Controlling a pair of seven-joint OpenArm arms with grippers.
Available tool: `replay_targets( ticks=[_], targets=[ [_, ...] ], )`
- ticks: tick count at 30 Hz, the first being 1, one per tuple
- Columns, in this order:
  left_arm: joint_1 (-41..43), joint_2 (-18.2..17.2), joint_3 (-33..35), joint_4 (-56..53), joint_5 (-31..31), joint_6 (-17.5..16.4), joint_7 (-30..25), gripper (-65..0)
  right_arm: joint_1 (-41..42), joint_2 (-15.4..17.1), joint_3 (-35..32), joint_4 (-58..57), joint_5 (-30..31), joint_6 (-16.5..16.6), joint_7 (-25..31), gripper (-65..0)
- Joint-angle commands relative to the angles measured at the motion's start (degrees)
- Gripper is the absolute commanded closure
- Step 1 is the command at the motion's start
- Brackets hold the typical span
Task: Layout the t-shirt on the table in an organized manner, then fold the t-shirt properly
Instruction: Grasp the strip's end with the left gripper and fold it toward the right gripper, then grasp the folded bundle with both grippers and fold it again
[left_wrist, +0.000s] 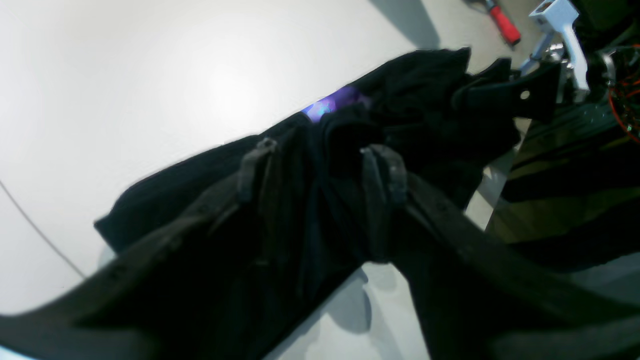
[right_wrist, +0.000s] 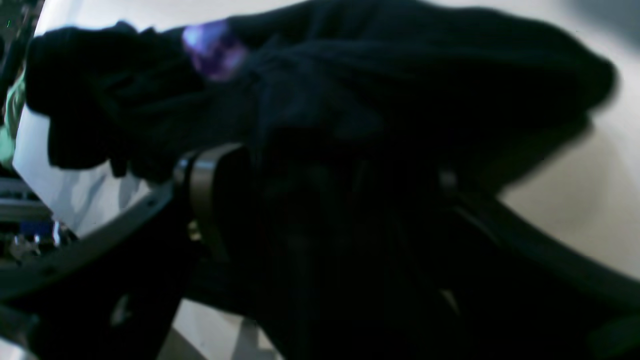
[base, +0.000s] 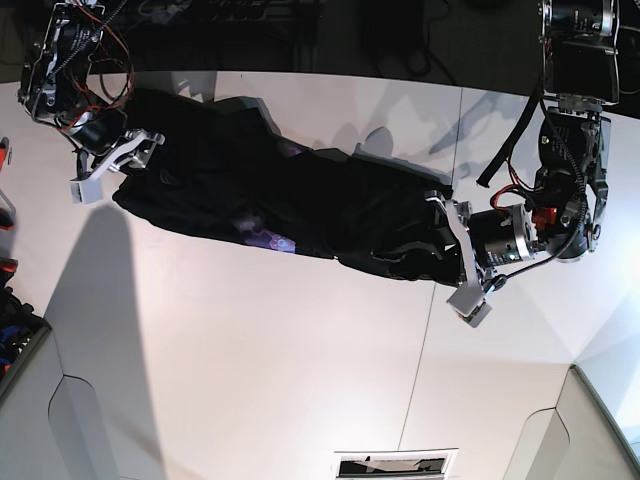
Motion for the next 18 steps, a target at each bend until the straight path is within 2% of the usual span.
replay_targets(
  ticks=[1,3,4,6,8,14,18],
  targets=[
    [-0.5,-0.8,-0.4,0.7,-0.7,-0.5,-1.2,-29.5,-0.2,-0.2,-0.7,0.0,-3.1,-0.7,-1.9,-44.7],
    [0.2,-0.8,-0.4,0.7,1.2,-0.5,-2.2,-29.5,0.2,-0.7,-1.1,0.0,-4.3,-0.7,-0.9,-43.2],
    [0.5,-0.8,-0.4,0.7,1.9,-0.5,-2.8,-29.5,0.5,-1.0,-1.1,0.0,-5.1,-0.7,-0.9,-39.0],
    [0.9,-0.8,-0.4,0.7,2.0,-0.5,-3.3,-29.5,1.3,-1.3,-1.1,0.0,-6.1,-0.7,-0.8,-21.9],
    [1.2,-0.8,-0.4,0.7,2.0,-0.5,-3.3,-29.5,1.8,-1.3,-1.1,0.0,-6.7,-0.7,-0.8,0.0],
    [1.3,-0.9,-0.7,0.7,4.2,-0.5,-3.5,-29.5,4.0,-1.2,-0.3,0.0,-7.6,-0.8,-0.9,0.0],
    [1.9,-1.1,-0.8,0.7,6.6,-0.5,-3.5,-29.5,5.6,0.0,4.2,0.0,-7.6,-0.9,-1.3,0.0]
  ],
)
